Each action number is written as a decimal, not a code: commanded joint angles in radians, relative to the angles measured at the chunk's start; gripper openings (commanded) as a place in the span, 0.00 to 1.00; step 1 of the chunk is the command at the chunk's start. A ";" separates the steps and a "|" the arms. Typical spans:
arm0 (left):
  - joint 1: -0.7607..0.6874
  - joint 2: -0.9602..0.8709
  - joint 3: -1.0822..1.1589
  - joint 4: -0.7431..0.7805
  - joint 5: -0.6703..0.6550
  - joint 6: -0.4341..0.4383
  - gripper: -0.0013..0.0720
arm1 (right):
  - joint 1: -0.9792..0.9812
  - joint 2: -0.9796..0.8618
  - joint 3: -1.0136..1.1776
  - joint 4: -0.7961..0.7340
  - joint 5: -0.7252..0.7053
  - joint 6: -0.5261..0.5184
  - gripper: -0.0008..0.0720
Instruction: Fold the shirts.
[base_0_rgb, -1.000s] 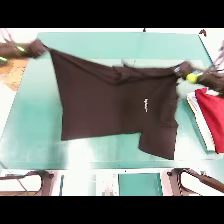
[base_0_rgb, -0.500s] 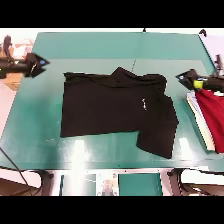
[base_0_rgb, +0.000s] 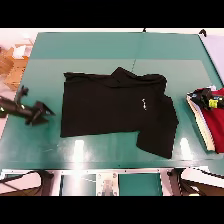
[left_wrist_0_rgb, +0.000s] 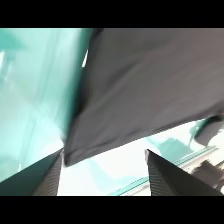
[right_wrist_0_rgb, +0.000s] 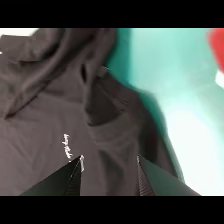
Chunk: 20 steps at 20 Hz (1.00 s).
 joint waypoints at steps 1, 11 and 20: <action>0.004 0.055 -0.229 0.051 0.120 0.001 0.82 | -0.014 0.006 -0.034 0.000 -0.008 -0.009 0.56; -0.138 0.052 -0.369 -0.253 0.351 0.111 0.50 | -0.014 0.006 -0.034 0.018 -0.014 -0.008 0.56; -0.031 0.053 -0.137 0.025 0.281 0.053 0.05 | -0.081 0.007 -0.135 -0.162 0.050 0.074 0.60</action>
